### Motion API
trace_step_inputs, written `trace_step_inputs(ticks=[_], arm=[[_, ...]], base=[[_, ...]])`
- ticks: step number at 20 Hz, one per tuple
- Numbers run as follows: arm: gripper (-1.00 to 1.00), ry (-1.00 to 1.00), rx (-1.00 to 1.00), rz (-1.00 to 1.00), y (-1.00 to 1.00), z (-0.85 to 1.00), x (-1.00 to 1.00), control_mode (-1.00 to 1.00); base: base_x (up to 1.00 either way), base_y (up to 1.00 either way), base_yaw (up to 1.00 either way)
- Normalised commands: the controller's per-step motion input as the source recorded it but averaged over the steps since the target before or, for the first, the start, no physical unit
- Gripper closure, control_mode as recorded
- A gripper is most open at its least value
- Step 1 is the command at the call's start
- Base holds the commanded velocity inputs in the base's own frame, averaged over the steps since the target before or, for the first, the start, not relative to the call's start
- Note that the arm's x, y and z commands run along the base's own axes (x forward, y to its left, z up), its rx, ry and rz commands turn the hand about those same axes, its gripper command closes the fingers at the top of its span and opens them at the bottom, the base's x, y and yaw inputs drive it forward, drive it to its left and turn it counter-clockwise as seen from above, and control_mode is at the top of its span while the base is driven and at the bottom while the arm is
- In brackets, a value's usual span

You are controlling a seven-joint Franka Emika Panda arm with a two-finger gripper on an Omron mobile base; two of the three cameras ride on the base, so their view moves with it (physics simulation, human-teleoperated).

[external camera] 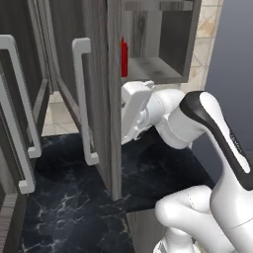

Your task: Move the ketchup and shaker from the cabinet to the dining counter.

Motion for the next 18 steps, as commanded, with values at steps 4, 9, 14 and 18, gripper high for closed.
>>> trace_step_inputs(ticks=[4, 9, 14, 18], arm=[[-1.0, -0.04, 0.0, -0.07, 0.19, 0.0, -0.01, -1.0], [-1.0, -0.02, 0.0, -0.11, 0.21, 0.0, -0.01, -1.0], [-1.0, -0.01, 0.0, -0.16, 0.38, -0.01, 0.0, -1.0], [-1.0, 0.0, 0.0, -0.18, 0.42, -0.06, 0.0, -1.0]], base=[[0.0, 0.0, 0.0], [0.0, 0.0, 0.0], [0.0, 0.0, 0.0], [0.0, 0.0, 0.0]])
